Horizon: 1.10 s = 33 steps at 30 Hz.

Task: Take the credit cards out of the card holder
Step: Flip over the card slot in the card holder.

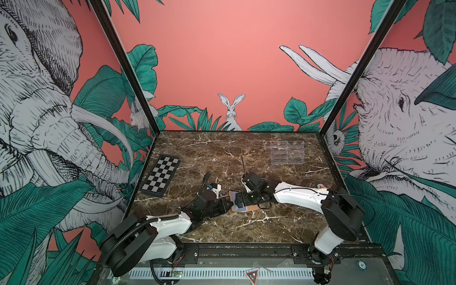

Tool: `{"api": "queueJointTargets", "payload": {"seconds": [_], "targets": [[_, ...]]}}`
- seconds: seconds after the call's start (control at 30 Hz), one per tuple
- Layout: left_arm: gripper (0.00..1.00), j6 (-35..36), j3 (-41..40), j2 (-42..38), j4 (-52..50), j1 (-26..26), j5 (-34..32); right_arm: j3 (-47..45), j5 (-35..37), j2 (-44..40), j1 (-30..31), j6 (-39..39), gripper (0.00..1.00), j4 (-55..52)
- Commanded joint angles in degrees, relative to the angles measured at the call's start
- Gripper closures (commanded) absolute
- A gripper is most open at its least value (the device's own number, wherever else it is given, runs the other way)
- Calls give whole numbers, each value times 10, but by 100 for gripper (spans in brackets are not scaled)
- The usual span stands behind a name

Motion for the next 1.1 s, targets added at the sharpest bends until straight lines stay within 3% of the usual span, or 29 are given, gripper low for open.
{"api": "queueJointTargets", "payload": {"seconds": [0.0, 0.73, 1.07], "targets": [[100, 6, 5, -13, 1, -2, -7, 15, 4, 8, 6, -6, 2, -3], [100, 11, 5, -22, -18, -2, -14, 18, 55, 16, 11, -14, 3, -43], [100, 14, 7, -20, -18, -2, -13, -5, 75, -6, -15, -15, 3, -58]]}}
